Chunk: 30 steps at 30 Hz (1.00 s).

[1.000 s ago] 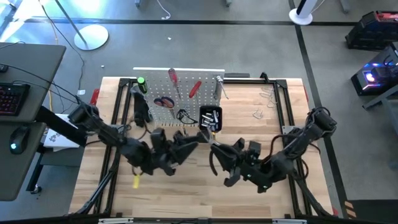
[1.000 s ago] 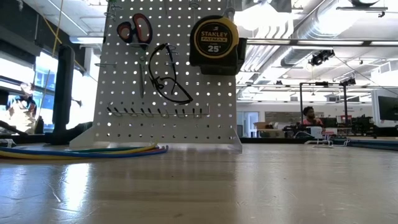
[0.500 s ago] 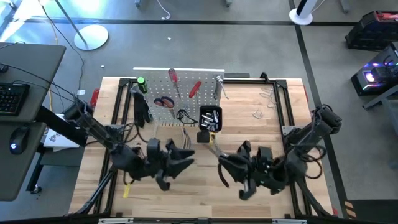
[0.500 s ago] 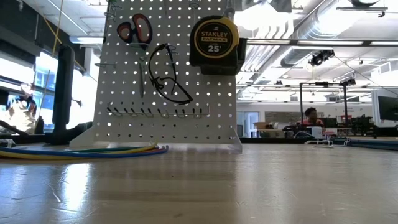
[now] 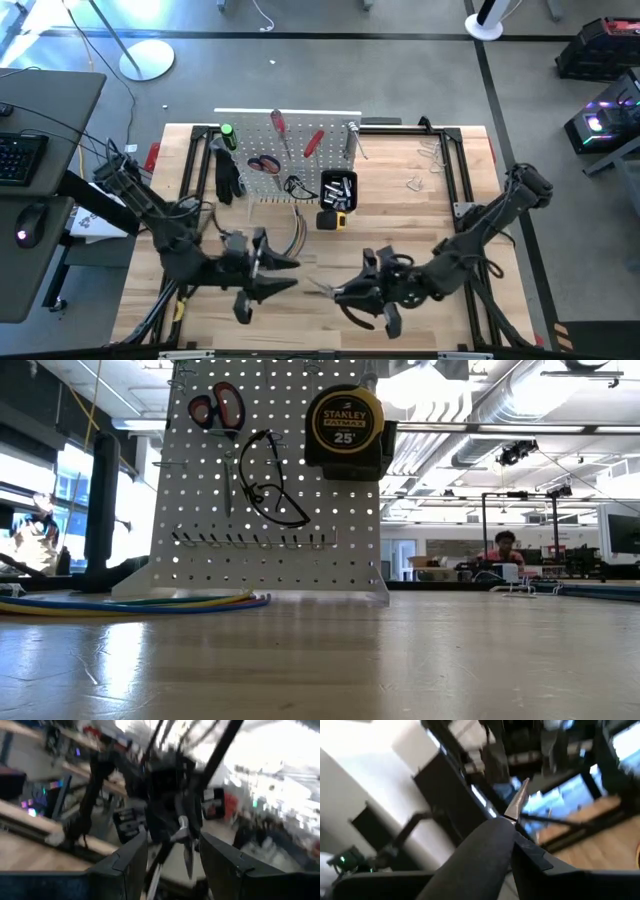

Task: Hang tools onto peg board
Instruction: Hang the plier on the peg board

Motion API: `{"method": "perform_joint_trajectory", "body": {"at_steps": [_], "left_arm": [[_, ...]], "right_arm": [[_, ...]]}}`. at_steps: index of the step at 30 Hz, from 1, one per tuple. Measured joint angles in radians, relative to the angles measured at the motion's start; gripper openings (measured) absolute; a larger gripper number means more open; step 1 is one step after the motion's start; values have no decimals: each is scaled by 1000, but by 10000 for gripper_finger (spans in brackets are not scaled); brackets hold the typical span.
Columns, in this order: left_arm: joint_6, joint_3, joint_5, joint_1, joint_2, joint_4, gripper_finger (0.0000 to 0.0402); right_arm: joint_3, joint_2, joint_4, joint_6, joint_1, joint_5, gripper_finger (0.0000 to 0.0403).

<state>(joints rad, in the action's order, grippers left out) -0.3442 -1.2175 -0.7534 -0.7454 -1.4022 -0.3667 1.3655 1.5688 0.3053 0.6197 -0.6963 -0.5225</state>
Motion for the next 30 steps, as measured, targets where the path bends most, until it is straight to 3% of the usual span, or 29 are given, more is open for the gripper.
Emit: {"method": "perform_joint_trajectory", "body": {"at_steps": [6, 13, 24, 30], "left_arm": [[-208, -96, 174, 39, -6, 303, 168], [-258, -128, 395, 90, -19, 481, 169], [-335, -127, 672, 193, -102, 450, 207], [-325, -128, 718, 218, -102, 378, 224]], "right_arm": [[0, 0, -121, 87, 28, 162, 66], [0, 0, -175, 125, 55, 310, 66], [0, 2, -236, 169, 95, 454, 65], [0, 32, -244, 194, 95, 501, 65]]}}
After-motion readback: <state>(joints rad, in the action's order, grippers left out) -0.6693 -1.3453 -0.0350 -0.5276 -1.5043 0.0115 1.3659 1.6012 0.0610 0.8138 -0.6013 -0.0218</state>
